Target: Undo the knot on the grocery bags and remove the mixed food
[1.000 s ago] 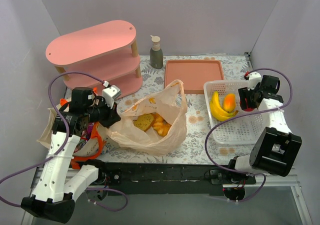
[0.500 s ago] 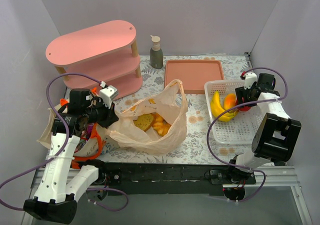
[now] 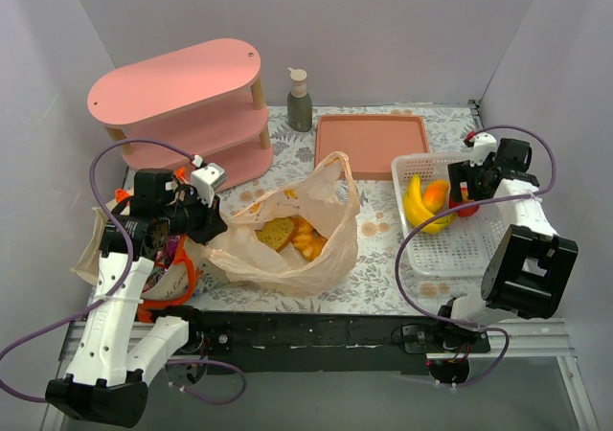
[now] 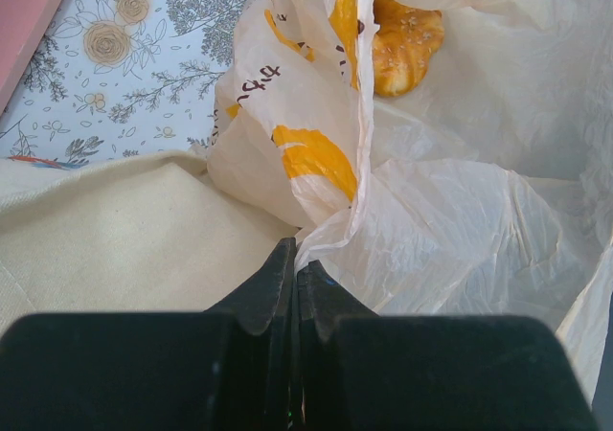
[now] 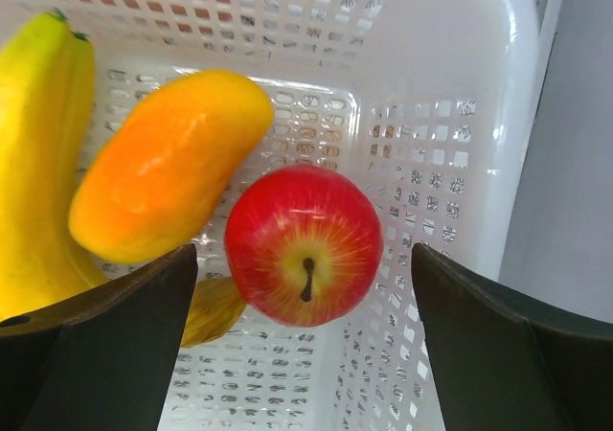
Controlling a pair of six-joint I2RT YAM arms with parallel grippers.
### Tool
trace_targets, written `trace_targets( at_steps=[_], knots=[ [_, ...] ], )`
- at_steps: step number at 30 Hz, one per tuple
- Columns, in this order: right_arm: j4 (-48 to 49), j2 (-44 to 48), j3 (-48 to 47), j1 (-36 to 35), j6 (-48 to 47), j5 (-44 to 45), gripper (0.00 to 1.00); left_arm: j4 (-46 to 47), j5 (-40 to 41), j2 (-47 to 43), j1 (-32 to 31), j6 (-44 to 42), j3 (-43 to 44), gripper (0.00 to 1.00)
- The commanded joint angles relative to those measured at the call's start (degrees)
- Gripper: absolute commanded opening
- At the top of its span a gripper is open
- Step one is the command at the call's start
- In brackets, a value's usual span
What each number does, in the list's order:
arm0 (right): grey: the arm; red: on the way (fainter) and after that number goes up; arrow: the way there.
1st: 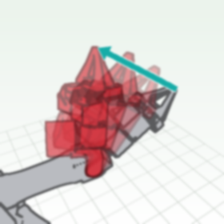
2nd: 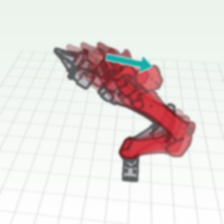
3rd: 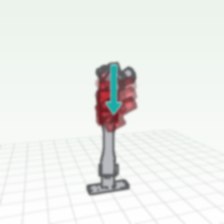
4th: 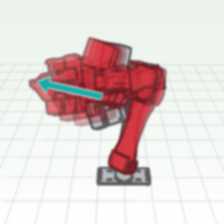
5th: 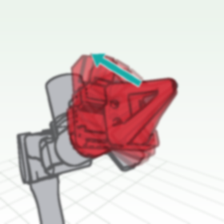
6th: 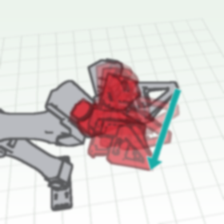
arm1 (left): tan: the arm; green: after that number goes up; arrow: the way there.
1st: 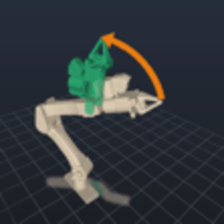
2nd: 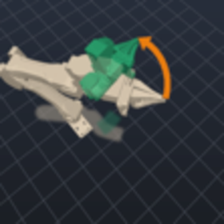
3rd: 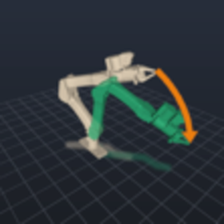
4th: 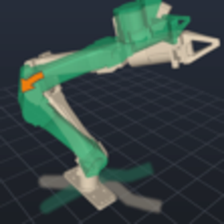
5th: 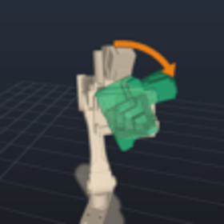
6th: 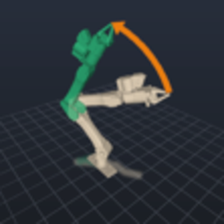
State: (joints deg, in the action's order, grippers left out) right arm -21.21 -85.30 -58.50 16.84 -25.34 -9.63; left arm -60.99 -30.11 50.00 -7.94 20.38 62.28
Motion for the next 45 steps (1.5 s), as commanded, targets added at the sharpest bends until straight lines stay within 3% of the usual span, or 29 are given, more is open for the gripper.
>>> trace_targets(
  at_steps=[1,5,8,13,15,21,27,30,33,34,36,42,45],
  knots=[
    [-1.10,6.53,-2.84,0.12,3.72,-3.99,0.98,0.79,-0.48,-0.25,0.47,-0.69,-0.41,0.00],
    [-3.75,11.46,-6.97,-0.49,5.57,-12.58,0.98,0.52,-0.83,-0.34,0.47,-0.96,-0.41,0.00],
    [-1.74,18.13,-7.42,-6.01,4.17,-23.05,0.98,0.17,-1.09,-0.25,0.48,-1.48,-0.58,0.00],
    [2.75,27.11,-7.94,-33.41,1.17,-25.26,0.87,-0.53,-1.97,-0.16,0.47,-2.54,-0.67,0.00],
    [2.67,26.16,-8.91,-45.24,0.48,-23.44,0.75,-0.53,-2.06,0.10,0.48,-2.98,-0.76,0.00],
    [-4.51,20.19,-10.67,-64.61,-15.04,-24.91,0.49,-0.79,-2.41,0.36,0.47,-2.89,-0.41,0.00],
    [-2.87,15.00,-4.09,-80.27,-21.84,-17.90,0.45,-1.94,-1.97,-0.60,0.47,-3.33,-0.76,0.00],
    [-3.31,15.94,4.69,-85.19,-25.45,-18.58,0.45,-2.99,-1.53,-1.22,0.47,-3.77,-1.11,0.00],
    [0.37,18.66,13.11,-86.45,-16.36,-23.31,0.38,-4.22,-1.62,-2.36,0.47,-4.65,-1.90,0.00],
    [1.86,19.20,14.71,-86.45,-8.14,-24.11,0.34,-4.92,-1.62,-2.97,0.47,-4.82,-2.42,0.00],
    [5.47,20.52,17.27,-86.36,-3.68,-24.04,0.34,-5.63,-1.71,-3.68,0.47,-6.22,-2.60,0.00],
    [3.12,18.25,9.56,-84.26,-11.65,-14.90,0.28,-7.12,-0.83,-5.26,0.56,-7.46,-3.39,0.00],
    [2.41,16.14,1.57,-83.11,-15.16,-15.24,0.28,-5.28,-1.79,-5.09,0.47,-6.15,-4.01,0.00]
  ],
)
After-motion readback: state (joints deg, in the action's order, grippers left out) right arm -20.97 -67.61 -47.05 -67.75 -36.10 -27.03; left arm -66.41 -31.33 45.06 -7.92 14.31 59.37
